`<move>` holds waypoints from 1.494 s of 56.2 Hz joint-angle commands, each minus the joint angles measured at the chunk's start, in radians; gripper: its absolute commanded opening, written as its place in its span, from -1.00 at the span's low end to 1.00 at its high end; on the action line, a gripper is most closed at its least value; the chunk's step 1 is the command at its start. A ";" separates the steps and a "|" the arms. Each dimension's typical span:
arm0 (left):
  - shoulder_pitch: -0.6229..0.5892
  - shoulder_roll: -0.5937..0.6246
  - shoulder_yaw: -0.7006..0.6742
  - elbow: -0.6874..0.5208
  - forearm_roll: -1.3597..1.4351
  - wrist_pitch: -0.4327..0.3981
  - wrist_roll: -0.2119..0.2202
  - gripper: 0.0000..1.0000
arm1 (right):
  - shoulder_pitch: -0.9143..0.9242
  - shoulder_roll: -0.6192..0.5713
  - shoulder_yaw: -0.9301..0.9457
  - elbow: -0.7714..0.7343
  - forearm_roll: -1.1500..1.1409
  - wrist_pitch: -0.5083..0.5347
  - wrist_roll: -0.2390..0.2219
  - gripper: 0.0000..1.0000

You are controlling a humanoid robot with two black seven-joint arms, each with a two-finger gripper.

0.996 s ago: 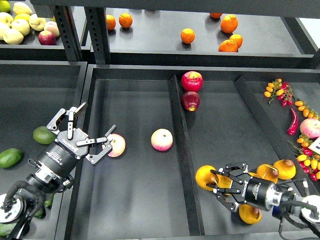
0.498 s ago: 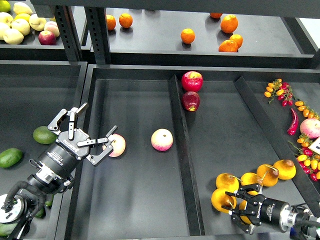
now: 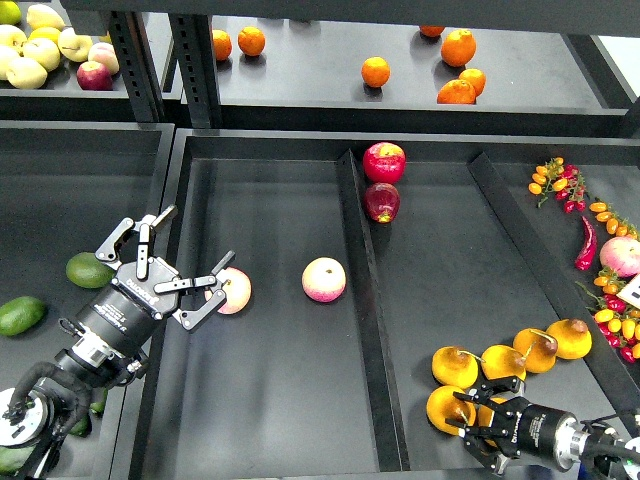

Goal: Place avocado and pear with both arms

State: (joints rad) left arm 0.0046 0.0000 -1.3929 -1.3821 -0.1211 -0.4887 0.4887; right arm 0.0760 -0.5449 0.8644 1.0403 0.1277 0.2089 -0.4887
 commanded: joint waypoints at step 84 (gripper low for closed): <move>0.028 0.000 0.021 0.001 0.005 0.000 0.000 0.98 | 0.185 0.545 0.637 0.106 0.046 -0.106 0.000 0.99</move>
State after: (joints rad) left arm 0.0146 0.0001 -1.3723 -1.3820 -0.1169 -0.4887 0.4887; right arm 0.2620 -0.0229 1.4648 1.1461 0.1980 0.0902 -0.4889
